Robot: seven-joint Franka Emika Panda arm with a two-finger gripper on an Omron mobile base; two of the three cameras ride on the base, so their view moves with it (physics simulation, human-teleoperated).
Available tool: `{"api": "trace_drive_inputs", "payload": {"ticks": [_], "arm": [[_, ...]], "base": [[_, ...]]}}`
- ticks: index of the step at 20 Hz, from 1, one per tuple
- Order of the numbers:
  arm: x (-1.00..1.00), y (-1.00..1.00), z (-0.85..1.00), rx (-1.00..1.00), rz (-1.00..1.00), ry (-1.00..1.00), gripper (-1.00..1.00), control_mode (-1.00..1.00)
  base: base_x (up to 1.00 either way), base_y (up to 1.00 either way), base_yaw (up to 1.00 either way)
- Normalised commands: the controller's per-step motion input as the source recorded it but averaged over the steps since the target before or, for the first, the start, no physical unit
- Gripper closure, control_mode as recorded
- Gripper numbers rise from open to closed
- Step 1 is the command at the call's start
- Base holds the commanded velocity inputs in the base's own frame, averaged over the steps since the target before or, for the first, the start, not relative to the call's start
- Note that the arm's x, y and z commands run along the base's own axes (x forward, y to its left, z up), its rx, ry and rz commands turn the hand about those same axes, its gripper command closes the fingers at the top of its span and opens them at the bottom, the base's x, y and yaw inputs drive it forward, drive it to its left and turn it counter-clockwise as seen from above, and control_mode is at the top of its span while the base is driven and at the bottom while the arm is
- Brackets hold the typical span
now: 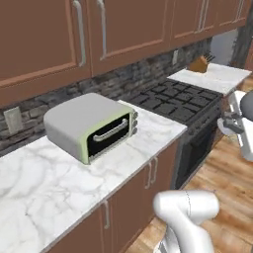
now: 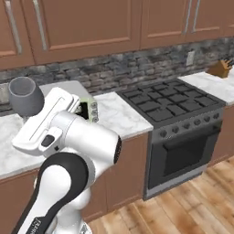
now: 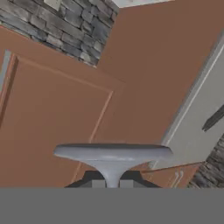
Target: Retrieve the wine glasses from the counter and place one next to each plate.
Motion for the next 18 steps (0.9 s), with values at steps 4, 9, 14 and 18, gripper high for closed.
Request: {"api": "trace_drive_inputs", "payload": {"ticks": [4, 9, 14, 18], "arm": [[0.00, 0.00, 0.00, 0.00, 0.00, 0.00, 1.00, 1.00], [0.00, 0.00, 0.00, 0.00, 0.00, 0.00, 1.00, 1.00], [0.00, 0.00, 0.00, 0.00, 0.00, 0.00, 1.00, 1.00], [0.00, 0.00, 0.00, 0.00, 0.00, 0.00, 1.00, 1.00]], "base": [[0.00, -0.47, -0.84], [0.00, -0.59, -0.79], [-0.08, -0.64, -0.75], [-0.07, -0.62, -0.75]]}}
